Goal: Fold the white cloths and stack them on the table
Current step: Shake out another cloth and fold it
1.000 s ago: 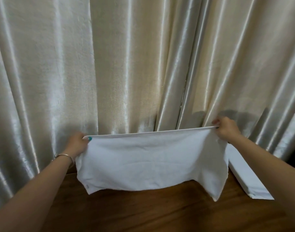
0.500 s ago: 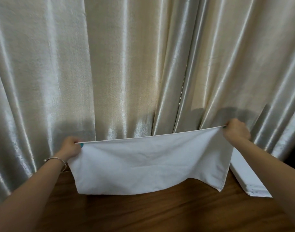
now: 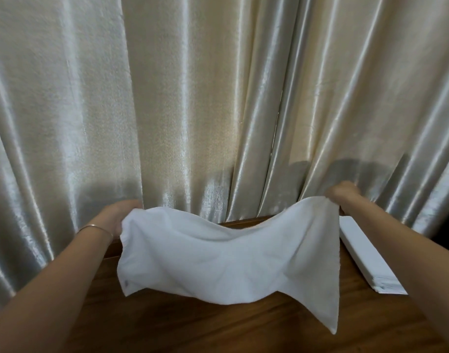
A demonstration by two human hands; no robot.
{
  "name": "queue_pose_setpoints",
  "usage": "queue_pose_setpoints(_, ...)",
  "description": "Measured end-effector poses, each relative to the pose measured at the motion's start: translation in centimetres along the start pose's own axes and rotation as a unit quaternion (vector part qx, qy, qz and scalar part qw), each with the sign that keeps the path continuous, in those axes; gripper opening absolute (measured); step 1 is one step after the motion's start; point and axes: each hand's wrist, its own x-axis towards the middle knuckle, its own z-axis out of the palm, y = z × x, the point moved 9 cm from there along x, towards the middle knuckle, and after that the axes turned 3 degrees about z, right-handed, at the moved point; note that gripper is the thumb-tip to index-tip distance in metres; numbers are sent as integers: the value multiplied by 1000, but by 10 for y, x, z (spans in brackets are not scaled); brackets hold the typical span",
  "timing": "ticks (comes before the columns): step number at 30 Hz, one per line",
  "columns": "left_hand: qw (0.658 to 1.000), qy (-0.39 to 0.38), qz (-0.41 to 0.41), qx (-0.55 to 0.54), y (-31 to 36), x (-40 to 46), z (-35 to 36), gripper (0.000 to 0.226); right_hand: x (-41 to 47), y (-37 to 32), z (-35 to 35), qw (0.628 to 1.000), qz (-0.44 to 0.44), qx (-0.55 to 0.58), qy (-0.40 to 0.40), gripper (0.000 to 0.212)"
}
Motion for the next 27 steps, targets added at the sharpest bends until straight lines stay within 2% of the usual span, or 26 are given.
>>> queue_pose_setpoints(2,999,-51,-17,8,6,-4,20,27,-3,1,17,995,54,42,-75,18)
queue_pose_setpoints(4,996,-80,-10,-22,17,-10,38,21,-16,-7,30,989,68,51,-122,14)
queue_pose_setpoints(6,990,-120,5,-77,28,-22,65,14,-32,-23,45,981,41,91,-165,10)
queue_pose_setpoints(9,967,-184,1,-179,38,-47,107,15,-60,-52,65,958,-35,170,-230,11)
queue_pose_setpoints(13,946,-253,20,-201,43,-80,147,10,-112,-82,91,901,-117,237,-343,11)
queue_pose_setpoints(16,945,-266,55,-184,43,-95,165,25,-148,-97,106,845,-123,297,-428,14)
queue_pose_setpoints(20,945,-237,84,-210,40,-100,169,33,-182,-106,115,779,-127,321,-524,42)
queue_pose_setpoints(22,946,-216,92,-222,38,-99,166,29,-185,-106,113,801,-201,269,-496,34)
queue_pose_setpoints(24,949,-201,108,-217,35,-97,163,24,-182,-104,109,841,-269,214,-418,23)
queue_pose_setpoints(27,951,-206,130,-192,32,-100,162,15,-178,-104,104,861,-294,233,-342,10)
